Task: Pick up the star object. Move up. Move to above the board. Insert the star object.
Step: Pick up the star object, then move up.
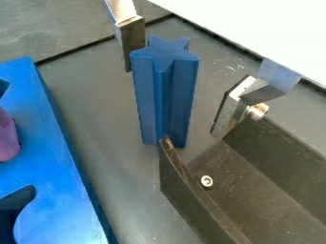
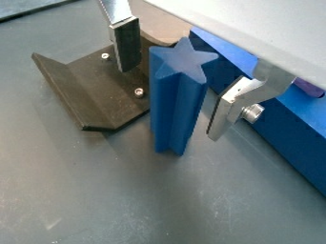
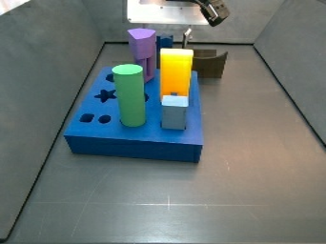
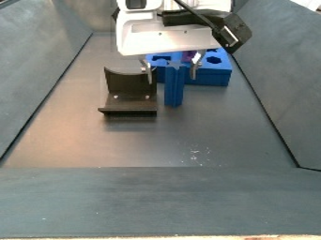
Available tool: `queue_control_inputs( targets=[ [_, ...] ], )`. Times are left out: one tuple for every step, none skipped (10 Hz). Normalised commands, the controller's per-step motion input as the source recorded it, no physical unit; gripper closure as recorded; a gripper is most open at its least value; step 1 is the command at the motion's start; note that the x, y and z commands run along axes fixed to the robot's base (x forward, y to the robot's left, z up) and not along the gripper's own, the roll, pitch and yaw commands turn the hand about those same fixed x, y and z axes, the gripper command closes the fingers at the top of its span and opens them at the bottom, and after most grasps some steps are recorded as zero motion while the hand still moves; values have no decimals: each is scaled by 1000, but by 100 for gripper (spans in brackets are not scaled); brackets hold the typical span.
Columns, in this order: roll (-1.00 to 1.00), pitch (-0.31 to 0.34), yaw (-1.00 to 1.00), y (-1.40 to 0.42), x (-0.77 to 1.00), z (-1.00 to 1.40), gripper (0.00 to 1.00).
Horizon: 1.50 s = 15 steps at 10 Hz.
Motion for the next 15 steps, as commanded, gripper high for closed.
queue_control_inputs(
  targets=[
    [-27,-50,0,0,0,-6,0],
    [0,0,0,0,0,0,0],
    [0,0,0,0,0,0,100],
    [0,0,0,0,0,0,100],
    [0,0,0,0,0,0,100],
    [0,0,0,0,0,0,100],
    [0,0,0,0,0,0,100],
    [0,0,0,0,0,0,100],
    [0,0,0,0,0,0,100],
    [0,0,0,0,0,0,100],
    [0,0,0,0,0,0,100],
    [0,0,0,0,0,0,100],
    [0,0,0,0,0,0,100],
    [0,0,0,0,0,833,100],
    [0,-1,-15,-26,49,806,100]
  ],
)
